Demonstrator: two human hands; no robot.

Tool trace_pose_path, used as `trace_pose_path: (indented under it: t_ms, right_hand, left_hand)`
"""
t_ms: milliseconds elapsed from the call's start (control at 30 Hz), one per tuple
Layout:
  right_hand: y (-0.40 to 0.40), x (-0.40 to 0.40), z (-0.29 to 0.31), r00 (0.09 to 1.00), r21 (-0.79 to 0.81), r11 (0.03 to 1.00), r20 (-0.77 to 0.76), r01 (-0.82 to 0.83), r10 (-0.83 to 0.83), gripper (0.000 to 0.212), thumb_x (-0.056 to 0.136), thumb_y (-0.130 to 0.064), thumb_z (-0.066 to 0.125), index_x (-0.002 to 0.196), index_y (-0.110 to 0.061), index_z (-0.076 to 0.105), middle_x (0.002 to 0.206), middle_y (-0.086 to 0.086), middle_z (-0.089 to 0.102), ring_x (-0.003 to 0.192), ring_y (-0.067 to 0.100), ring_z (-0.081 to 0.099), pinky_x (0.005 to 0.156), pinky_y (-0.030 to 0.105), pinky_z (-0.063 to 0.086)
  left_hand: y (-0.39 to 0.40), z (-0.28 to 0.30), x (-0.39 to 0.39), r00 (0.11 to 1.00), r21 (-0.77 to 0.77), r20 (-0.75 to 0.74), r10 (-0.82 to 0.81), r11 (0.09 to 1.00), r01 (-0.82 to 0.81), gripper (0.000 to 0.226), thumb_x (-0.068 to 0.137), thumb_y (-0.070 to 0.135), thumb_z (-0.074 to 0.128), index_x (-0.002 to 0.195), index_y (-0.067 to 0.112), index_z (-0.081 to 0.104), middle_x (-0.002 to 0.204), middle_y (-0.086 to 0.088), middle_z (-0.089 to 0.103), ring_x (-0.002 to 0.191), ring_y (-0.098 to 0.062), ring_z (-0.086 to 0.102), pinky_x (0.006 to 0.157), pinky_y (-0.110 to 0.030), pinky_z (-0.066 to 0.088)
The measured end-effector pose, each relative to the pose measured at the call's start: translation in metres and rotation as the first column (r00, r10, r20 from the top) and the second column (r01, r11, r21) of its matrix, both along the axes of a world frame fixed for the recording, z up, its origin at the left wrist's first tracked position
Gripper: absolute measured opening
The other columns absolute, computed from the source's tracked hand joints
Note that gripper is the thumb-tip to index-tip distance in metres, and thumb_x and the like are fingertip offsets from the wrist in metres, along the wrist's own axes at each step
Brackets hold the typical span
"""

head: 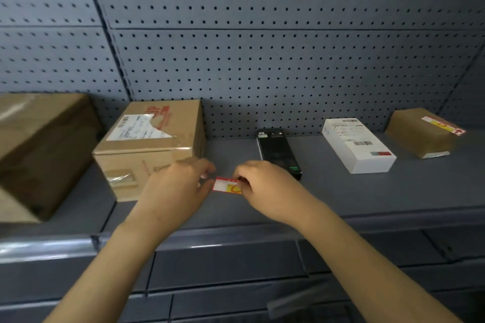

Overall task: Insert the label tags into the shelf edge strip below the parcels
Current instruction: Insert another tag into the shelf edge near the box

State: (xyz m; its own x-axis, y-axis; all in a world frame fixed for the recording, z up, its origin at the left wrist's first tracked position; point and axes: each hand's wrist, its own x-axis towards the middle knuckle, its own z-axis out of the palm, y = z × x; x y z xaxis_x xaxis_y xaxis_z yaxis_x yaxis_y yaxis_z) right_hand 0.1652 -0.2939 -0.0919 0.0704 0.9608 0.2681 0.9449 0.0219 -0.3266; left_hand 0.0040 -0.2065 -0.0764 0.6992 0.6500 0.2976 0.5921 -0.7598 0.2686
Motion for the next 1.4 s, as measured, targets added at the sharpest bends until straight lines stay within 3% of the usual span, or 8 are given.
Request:
trace_pose_path:
  t_ms: [333, 500, 733, 800, 933, 1133, 1333, 1400]
  right_hand:
    - [0.026, -0.079, -0.011, 0.996, -0.067, 0.998, 0.089, -0.013, 0.019, 0.012, 0.092, -0.017, 0.05, 0.097, -0.014, 0.06, 0.097, 0.004, 0.06, 0.083, 0.025, 0.057, 0.064, 0.038, 0.048]
    - [0.043, -0.116, -0.02, 0.993, -0.12, 0.991, 0.102, 0.066, -0.054, 0.01, 0.092, -0.015, 0.048, 0.093, -0.014, 0.058, 0.096, 0.004, 0.057, 0.082, 0.025, 0.056, 0.066, 0.042, 0.05]
    - [0.049, -0.143, -0.029, 0.982, -0.078, 0.984, 0.119, 0.158, -0.148, 0.013, 0.094, -0.018, 0.048, 0.102, -0.019, 0.059, 0.1, -0.001, 0.054, 0.084, 0.021, 0.055, 0.06, 0.035, 0.045]
    - [0.047, -0.144, -0.028, 0.983, -0.075, 0.981, 0.057, 0.179, -0.175, 0.013, 0.094, -0.019, 0.049, 0.103, -0.021, 0.059, 0.101, -0.002, 0.055, 0.084, 0.02, 0.055, 0.062, 0.036, 0.046]
    - [0.044, -0.146, -0.028, 0.982, -0.071, 0.982, -0.063, 0.174, -0.178, 0.01, 0.094, -0.022, 0.051, 0.098, -0.022, 0.06, 0.097, -0.002, 0.057, 0.081, 0.017, 0.054, 0.065, 0.037, 0.048]
    - [0.044, -0.145, -0.03, 0.981, -0.099, 0.986, -0.123, 0.137, -0.149, 0.01, 0.092, -0.019, 0.054, 0.097, -0.023, 0.062, 0.096, -0.003, 0.06, 0.082, 0.015, 0.054, 0.066, 0.035, 0.048]
    - [0.041, -0.138, -0.034, 0.971, -0.092, 0.989, -0.201, 0.115, -0.132, 0.008, 0.089, -0.018, 0.059, 0.09, -0.022, 0.065, 0.087, -0.006, 0.063, 0.074, 0.012, 0.057, 0.066, 0.041, 0.053]
    - [0.04, -0.133, -0.036, 0.962, -0.081, 0.99, -0.237, 0.118, -0.134, 0.008, 0.087, -0.018, 0.061, 0.089, -0.023, 0.067, 0.085, -0.007, 0.066, 0.073, 0.011, 0.06, 0.066, 0.042, 0.054]
  left_hand:
    - [0.031, -0.027, -0.083, 0.992, 0.078, -0.077, 0.095, 0.993, -0.089, 0.02, 0.089, 0.024, 0.054, 0.107, 0.026, 0.061, 0.106, 0.004, 0.067, 0.089, -0.024, 0.065, 0.074, -0.037, 0.056]
    - [0.049, -0.041, -0.114, 0.984, 0.183, -0.17, 0.043, 0.983, -0.012, 0.013, 0.067, 0.008, 0.075, 0.07, 0.017, 0.066, 0.066, -0.002, 0.068, 0.051, -0.029, 0.062, 0.045, -0.031, 0.051]
    - [0.061, -0.053, -0.129, 0.976, 0.222, -0.215, -0.046, 0.97, 0.095, 0.033, 0.044, 0.001, 0.083, 0.046, 0.018, 0.054, 0.041, 0.001, 0.053, 0.031, -0.022, 0.049, 0.031, -0.022, 0.032]
    - [0.057, -0.059, -0.126, 0.967, 0.199, -0.241, -0.086, 0.971, 0.136, 0.028, 0.052, 0.003, 0.08, 0.049, 0.017, 0.056, 0.044, -0.002, 0.056, 0.035, -0.024, 0.053, 0.033, -0.023, 0.038]
    - [0.053, -0.074, -0.121, 0.947, 0.127, -0.3, -0.113, 0.979, 0.157, 0.013, 0.09, 0.014, 0.046, 0.087, 0.02, 0.058, 0.084, -0.003, 0.066, 0.075, -0.027, 0.064, 0.059, -0.035, 0.047]
    - [0.047, -0.075, -0.118, 0.936, 0.13, -0.344, -0.072, 0.984, 0.123, 0.018, 0.091, 0.015, 0.046, 0.099, 0.026, 0.058, 0.086, -0.001, 0.069, 0.076, -0.023, 0.066, 0.055, -0.029, 0.037]
    - [0.043, -0.082, -0.116, 0.944, 0.102, -0.322, -0.07, 0.989, 0.108, 0.024, 0.09, 0.011, 0.047, 0.106, 0.026, 0.057, 0.097, 0.002, 0.066, 0.082, -0.022, 0.065, 0.058, -0.029, 0.04]
    - [0.039, -0.08, -0.118, 0.955, 0.137, -0.284, -0.086, 0.982, 0.129, 0.027, 0.083, 0.008, 0.057, 0.102, 0.026, 0.063, 0.093, 0.002, 0.066, 0.078, -0.021, 0.065, 0.056, -0.028, 0.042]
